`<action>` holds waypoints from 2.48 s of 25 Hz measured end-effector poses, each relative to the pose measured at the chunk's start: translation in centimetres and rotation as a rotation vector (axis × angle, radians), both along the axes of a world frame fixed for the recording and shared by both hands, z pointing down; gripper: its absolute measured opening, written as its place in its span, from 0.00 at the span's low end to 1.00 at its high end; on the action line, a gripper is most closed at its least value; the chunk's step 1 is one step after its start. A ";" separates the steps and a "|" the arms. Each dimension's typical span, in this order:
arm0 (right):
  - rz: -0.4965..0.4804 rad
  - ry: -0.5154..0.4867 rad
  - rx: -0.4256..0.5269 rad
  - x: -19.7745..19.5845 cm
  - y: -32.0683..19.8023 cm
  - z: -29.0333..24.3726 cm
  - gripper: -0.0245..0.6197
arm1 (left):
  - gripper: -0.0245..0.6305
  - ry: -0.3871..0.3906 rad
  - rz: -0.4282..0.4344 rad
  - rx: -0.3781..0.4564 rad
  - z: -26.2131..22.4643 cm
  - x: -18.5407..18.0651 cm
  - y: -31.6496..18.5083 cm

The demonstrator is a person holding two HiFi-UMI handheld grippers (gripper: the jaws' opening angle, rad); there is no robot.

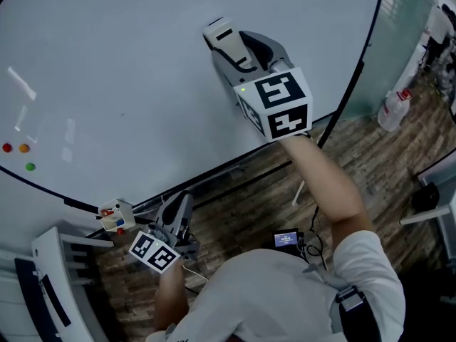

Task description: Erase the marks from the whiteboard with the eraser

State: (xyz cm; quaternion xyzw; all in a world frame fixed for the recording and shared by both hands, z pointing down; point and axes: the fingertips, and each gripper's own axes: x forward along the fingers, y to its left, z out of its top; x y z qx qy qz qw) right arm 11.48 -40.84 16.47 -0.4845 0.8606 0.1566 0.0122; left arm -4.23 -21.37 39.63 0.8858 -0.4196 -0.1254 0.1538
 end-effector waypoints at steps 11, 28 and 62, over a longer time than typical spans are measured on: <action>0.049 -0.030 -0.013 4.9 -1.3 -0.3 0.41 | 0.06 -0.004 -0.005 -0.002 0.0 2.0 -0.1; 0.141 -0.050 -0.066 12.0 -3.1 -0.6 0.41 | 0.06 0.003 -0.047 0.008 0.1 4.5 1.8; 0.070 -0.129 -0.024 10.2 10.1 -0.8 0.41 | 0.06 -0.011 -0.062 0.015 -0.5 -0.4 10.0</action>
